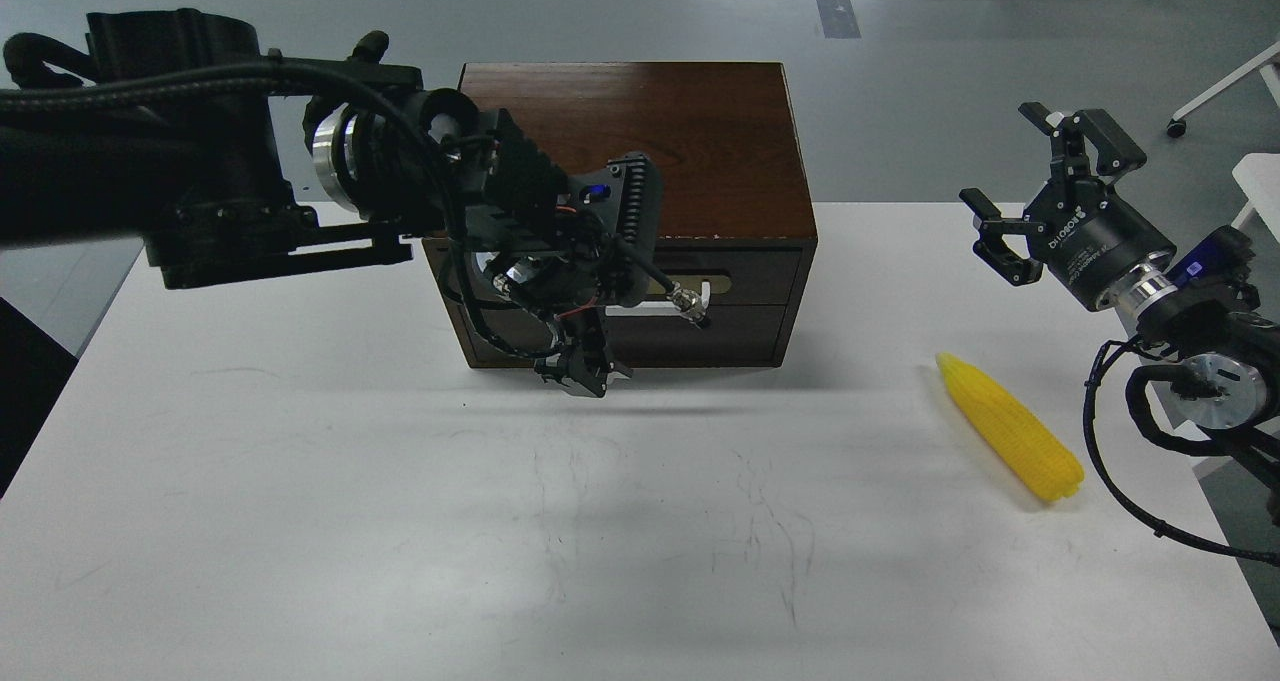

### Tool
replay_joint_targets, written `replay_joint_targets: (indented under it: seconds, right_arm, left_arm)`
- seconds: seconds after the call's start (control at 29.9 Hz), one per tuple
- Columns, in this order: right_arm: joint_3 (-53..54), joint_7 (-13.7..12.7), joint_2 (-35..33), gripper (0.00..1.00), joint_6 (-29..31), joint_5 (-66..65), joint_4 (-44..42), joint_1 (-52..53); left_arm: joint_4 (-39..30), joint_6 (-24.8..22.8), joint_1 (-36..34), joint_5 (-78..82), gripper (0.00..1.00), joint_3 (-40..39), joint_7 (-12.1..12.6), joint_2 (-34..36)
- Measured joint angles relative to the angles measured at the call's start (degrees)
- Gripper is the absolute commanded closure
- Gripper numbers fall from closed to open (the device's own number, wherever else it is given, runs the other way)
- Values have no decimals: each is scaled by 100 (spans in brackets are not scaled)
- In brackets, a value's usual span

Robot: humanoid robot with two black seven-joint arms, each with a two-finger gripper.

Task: Put corn in drawer with both arms
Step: 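Hook the left gripper onto the white drawer handle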

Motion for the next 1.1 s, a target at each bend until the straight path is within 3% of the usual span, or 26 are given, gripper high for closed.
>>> replay_joint_targets:
  seconds: [1.1]
  right_arm:
    - [7,2,-24,0,0,0,-1,-32]
  left_arm:
    - [491,-1,151,78,2,442,0,-303]
